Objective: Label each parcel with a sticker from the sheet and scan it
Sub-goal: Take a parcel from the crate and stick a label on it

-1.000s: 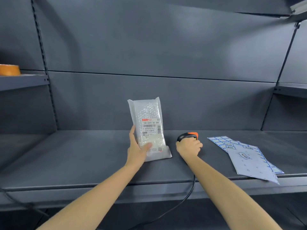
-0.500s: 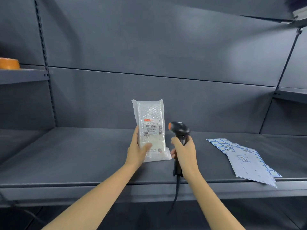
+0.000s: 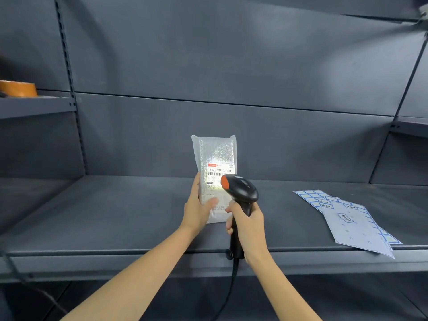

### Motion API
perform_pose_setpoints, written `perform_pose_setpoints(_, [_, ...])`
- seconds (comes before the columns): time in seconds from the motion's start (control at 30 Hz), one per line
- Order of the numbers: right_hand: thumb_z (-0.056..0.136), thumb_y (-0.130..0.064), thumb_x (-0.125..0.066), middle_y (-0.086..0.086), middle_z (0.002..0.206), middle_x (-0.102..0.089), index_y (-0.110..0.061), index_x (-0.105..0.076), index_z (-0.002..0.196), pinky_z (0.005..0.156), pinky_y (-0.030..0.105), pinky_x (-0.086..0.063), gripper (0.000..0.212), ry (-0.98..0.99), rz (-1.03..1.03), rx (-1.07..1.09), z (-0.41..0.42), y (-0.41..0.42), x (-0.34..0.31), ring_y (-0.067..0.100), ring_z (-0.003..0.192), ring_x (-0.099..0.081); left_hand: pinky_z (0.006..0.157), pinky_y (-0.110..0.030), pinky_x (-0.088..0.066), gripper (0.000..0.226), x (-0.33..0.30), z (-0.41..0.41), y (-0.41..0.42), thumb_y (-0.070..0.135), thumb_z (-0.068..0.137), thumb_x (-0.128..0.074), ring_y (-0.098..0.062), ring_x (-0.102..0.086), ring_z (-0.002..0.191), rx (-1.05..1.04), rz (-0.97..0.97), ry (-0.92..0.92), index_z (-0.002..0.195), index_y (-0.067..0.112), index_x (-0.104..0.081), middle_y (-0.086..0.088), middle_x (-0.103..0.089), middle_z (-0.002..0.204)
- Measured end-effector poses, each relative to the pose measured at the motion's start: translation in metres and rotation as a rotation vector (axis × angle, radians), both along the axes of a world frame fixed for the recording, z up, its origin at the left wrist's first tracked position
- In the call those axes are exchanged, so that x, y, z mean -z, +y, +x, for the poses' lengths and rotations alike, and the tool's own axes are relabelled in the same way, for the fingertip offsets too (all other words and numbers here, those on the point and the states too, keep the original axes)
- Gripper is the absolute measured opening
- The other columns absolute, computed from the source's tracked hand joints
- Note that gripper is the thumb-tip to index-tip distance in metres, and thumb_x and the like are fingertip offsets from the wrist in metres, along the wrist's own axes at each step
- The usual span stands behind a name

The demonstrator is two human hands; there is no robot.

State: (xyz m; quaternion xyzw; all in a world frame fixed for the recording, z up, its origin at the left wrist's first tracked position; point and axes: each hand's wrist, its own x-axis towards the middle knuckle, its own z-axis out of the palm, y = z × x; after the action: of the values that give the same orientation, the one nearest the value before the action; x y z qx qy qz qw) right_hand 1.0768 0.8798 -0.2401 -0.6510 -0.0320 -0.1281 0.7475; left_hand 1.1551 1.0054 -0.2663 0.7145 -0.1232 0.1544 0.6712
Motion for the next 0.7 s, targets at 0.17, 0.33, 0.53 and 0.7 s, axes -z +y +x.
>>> perform_pose_setpoints(0.17, [0.088,-0.016,-0.058,0.006,0.054,-0.052,-0.010,-0.057,0.101,0.047,0.020,-0.045,0.015,-0.008,0.020,-0.016,-0.002,-0.002,-0.001,0.012,0.045,-0.046,0.101,-0.035,-0.048,0.077,-0.002,-0.003,-0.001,-0.001,0.087,-0.061,-0.008,-0.057,0.119,0.001,0.011,-0.024,0.148,0.032,-0.026,0.012,-0.057,0.132])
perform_pose_setpoints(0.33, [0.086,-0.021,-0.062,0.005,0.058,-0.055,-0.013,-0.058,0.102,0.046,0.020,-0.045,0.018,0.011,0.047,-0.024,0.002,-0.012,-0.005,0.011,0.045,-0.048,0.101,-0.042,-0.047,0.076,-0.003,-0.005,-0.001,0.000,0.087,-0.061,-0.013,-0.057,0.119,-0.007,0.017,-0.022,0.148,0.032,-0.026,0.008,-0.057,0.132])
perform_pose_setpoints(0.53, [0.084,-0.020,-0.060,0.004,0.073,-0.057,-0.006,-0.053,0.096,0.058,0.028,-0.048,0.020,0.221,-0.080,0.090,0.049,-0.068,-0.032,0.016,0.056,-0.055,0.103,-0.036,-0.045,0.078,-0.002,-0.003,-0.001,0.008,0.088,-0.064,-0.009,-0.055,0.118,-0.035,0.054,0.017,0.148,0.037,-0.024,0.015,-0.055,0.131])
perform_pose_setpoints(0.7, [0.083,-0.022,-0.059,0.011,0.090,-0.051,-0.004,-0.048,0.094,0.067,0.027,-0.040,0.023,0.333,-0.723,0.234,0.090,-0.094,-0.028,0.030,0.084,-0.057,0.100,-0.030,-0.044,0.078,-0.004,-0.001,-0.002,0.007,0.087,-0.064,-0.001,-0.055,0.111,-0.068,0.035,0.081,0.146,0.042,-0.025,0.027,-0.055,0.119])
